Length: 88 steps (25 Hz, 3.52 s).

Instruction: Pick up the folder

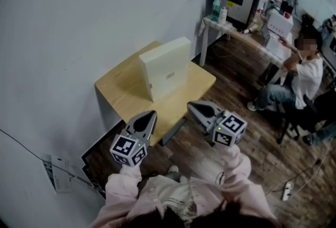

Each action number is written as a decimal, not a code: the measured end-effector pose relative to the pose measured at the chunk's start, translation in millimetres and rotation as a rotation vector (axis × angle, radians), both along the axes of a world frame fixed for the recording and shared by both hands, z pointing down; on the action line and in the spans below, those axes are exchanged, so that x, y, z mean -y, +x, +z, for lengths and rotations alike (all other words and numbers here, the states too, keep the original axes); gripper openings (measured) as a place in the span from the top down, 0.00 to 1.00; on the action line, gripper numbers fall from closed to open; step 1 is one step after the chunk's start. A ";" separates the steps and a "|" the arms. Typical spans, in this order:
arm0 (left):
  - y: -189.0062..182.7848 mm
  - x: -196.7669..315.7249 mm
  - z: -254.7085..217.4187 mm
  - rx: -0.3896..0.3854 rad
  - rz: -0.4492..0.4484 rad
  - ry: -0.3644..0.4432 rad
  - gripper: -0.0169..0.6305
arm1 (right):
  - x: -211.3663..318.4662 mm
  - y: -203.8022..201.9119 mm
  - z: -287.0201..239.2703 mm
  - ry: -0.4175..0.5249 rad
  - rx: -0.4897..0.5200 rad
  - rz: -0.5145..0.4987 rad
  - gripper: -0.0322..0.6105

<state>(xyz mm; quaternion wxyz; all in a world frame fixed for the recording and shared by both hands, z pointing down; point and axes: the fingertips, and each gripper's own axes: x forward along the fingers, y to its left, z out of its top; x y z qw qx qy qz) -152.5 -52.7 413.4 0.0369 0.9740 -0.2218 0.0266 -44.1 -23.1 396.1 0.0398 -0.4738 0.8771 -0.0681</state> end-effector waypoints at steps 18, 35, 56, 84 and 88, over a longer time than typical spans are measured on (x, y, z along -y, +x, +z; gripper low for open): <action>25.9 54.1 14.0 -0.020 0.055 -0.046 0.98 | 47.1 19.9 10.0 -0.041 -0.010 0.054 0.96; 42.3 80.4 22.3 -0.008 0.037 -0.054 0.98 | 82.1 43.8 19.6 -0.055 0.012 0.066 0.96; 88.2 108.5 33.7 0.013 -0.206 -0.073 0.98 | 134.3 106.5 41.2 -0.120 -0.020 -0.160 0.96; 68.0 134.6 59.1 0.074 -0.447 -0.125 0.98 | 180.8 138.3 73.4 -0.176 -0.060 -0.239 0.96; 65.8 141.5 62.5 0.090 -0.459 -0.126 0.98 | 193.8 145.3 78.0 -0.182 -0.071 -0.220 0.95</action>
